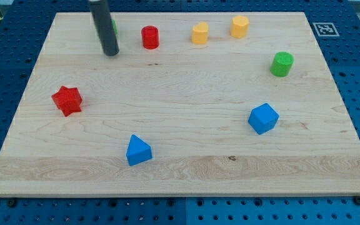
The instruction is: Push the green star to the top left
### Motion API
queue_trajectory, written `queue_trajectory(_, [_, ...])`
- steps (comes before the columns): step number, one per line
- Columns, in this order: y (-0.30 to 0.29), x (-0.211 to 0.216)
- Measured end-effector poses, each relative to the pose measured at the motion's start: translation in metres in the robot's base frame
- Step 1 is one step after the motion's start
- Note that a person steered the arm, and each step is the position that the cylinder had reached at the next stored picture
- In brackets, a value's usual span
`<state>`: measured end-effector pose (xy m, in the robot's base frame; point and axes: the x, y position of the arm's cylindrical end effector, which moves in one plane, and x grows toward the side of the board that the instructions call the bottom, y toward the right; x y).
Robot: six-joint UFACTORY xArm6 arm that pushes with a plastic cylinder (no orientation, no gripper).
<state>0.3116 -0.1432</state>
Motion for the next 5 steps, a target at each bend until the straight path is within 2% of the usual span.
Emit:
queue_trajectory(2, [0.025, -0.05])
queue_trajectory(4, [0.024, -0.022])
queue_trajectory(5, [0.021, -0.036])
